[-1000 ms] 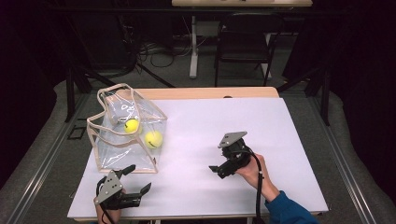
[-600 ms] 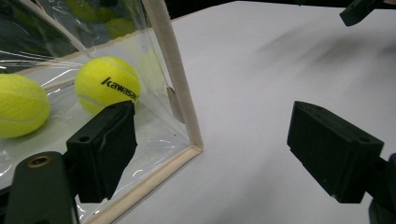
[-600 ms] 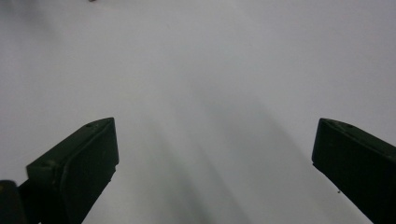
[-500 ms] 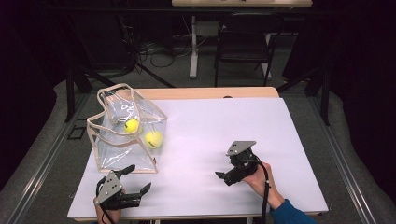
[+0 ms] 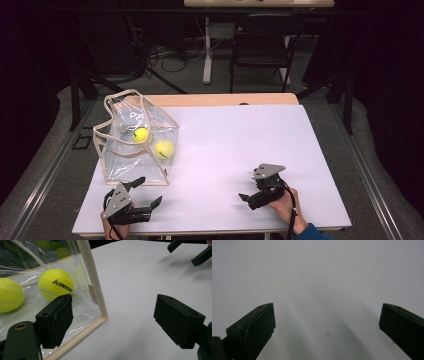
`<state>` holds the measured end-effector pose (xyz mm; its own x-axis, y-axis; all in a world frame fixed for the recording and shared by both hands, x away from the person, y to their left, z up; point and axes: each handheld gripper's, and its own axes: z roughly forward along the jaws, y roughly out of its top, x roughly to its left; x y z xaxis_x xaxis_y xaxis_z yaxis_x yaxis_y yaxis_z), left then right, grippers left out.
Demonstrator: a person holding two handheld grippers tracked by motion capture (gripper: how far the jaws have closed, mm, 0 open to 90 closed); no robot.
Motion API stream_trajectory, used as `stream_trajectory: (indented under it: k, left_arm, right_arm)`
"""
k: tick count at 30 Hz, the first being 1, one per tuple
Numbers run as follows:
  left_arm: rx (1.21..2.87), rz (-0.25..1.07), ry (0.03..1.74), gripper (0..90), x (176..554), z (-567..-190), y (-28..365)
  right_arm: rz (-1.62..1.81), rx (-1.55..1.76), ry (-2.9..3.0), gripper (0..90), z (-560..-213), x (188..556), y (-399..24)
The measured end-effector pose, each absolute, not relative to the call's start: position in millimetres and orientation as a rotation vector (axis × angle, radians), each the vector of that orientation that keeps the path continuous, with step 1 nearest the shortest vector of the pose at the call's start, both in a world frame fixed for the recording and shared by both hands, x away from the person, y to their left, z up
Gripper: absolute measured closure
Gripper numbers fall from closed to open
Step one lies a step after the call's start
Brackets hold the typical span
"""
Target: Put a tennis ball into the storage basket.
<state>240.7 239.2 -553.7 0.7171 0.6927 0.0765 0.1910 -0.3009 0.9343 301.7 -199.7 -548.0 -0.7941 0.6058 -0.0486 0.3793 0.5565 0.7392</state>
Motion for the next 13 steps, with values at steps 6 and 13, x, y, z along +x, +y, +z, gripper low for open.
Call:
stream_trajectory:
  k: [6, 13]
  left_arm:
    - [1.846, 0.581, 0.689, 16.0, 241, -554, 239]
    - [1.856, 0.578, 0.692, 16.0, 242, -554, 238]
  right_arm:
    - [1.085, 0.838, 2.490, 0.0, -555, 295, -210]
    - [1.097, 0.847, 2.478, 0.0, -555, 293, -215]
